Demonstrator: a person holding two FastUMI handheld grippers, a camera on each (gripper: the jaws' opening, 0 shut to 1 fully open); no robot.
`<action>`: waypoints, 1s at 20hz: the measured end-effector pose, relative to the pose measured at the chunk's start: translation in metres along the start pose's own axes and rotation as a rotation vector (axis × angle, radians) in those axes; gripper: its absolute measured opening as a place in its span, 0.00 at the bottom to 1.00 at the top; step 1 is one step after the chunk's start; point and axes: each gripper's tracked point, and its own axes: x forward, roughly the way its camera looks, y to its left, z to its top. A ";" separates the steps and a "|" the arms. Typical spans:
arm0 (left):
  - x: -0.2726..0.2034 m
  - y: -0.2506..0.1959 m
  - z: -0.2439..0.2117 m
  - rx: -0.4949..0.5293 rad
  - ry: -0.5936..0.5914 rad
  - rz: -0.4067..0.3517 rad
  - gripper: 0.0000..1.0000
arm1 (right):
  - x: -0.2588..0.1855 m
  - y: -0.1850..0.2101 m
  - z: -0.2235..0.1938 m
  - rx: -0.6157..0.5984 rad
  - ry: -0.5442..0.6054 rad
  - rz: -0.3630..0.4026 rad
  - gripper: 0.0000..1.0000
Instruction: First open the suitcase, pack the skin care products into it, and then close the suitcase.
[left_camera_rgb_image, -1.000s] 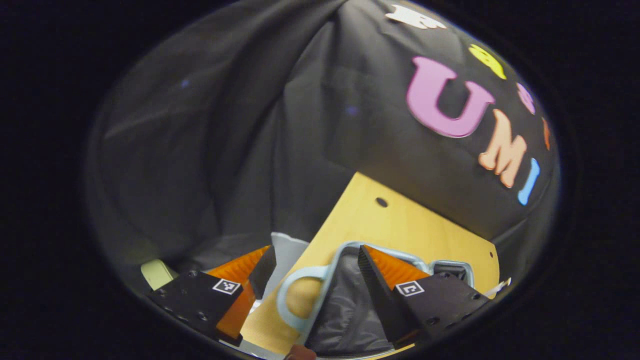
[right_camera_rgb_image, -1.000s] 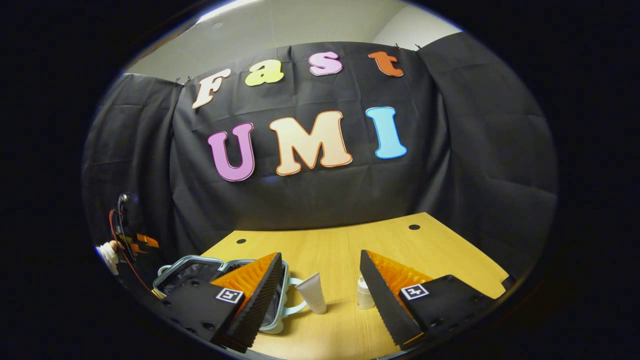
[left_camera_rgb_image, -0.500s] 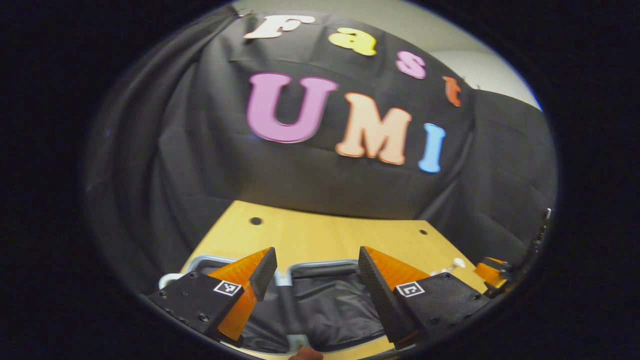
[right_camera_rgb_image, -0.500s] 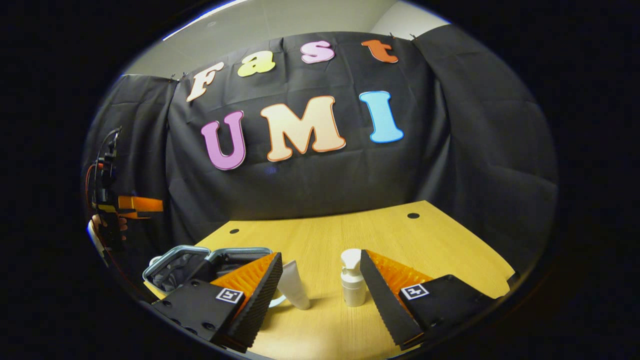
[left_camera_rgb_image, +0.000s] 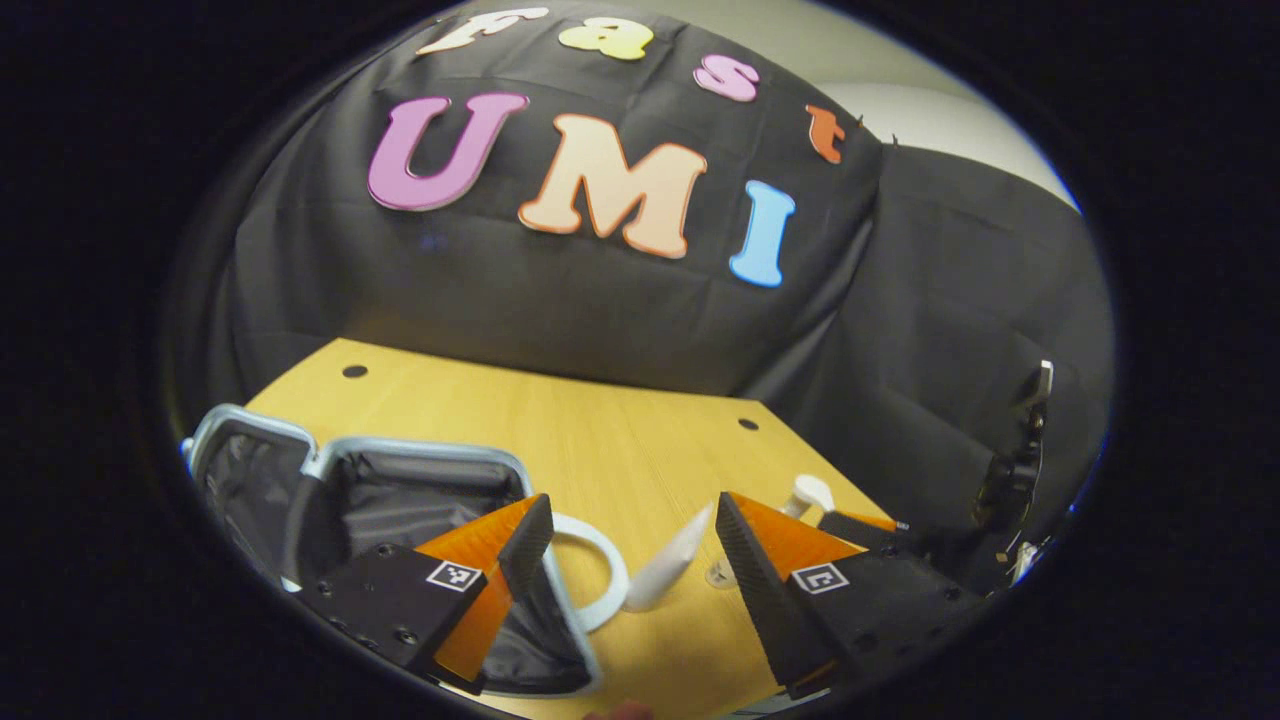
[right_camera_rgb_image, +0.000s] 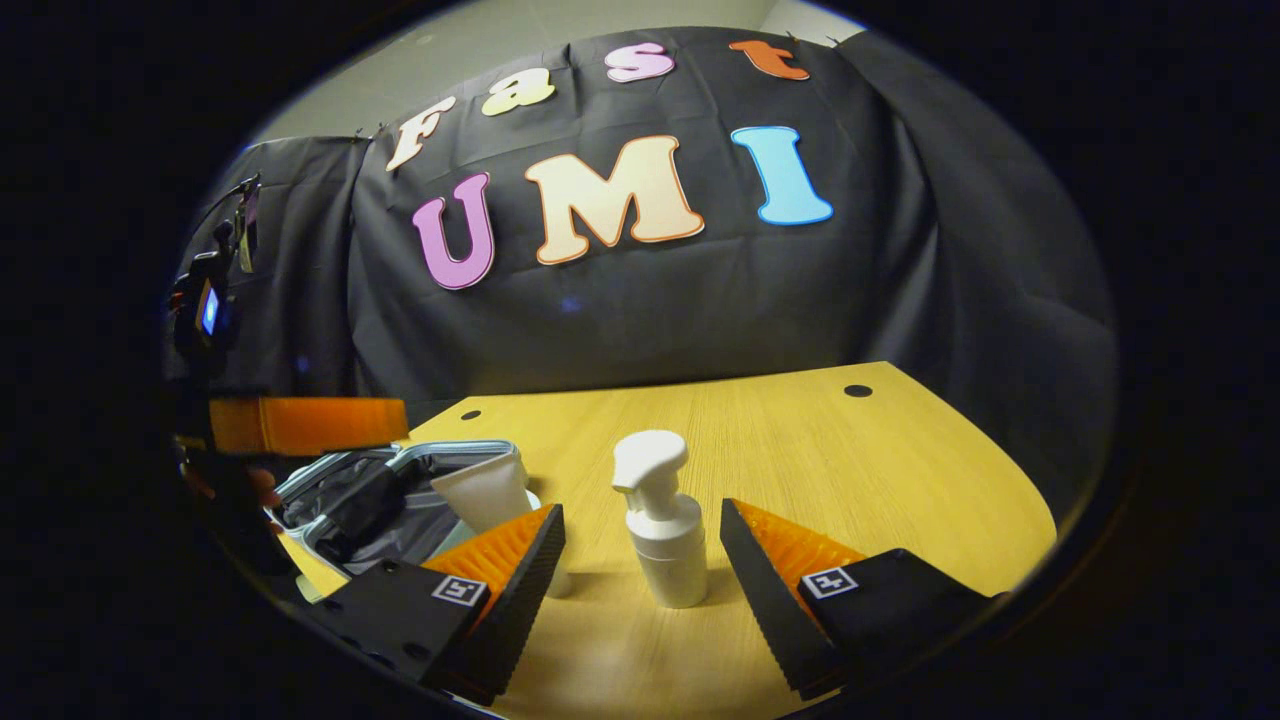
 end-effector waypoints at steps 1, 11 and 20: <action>0.008 -0.007 -0.012 -0.010 0.013 0.004 0.96 | 0.004 -0.002 -0.005 0.001 0.008 0.014 0.98; 0.070 -0.010 -0.063 -0.093 0.025 0.100 0.94 | 0.038 -0.023 -0.038 -0.040 0.051 0.081 0.98; 0.086 -0.006 -0.061 -0.085 -0.026 0.123 0.26 | 0.052 -0.014 -0.050 -0.065 0.076 0.128 0.97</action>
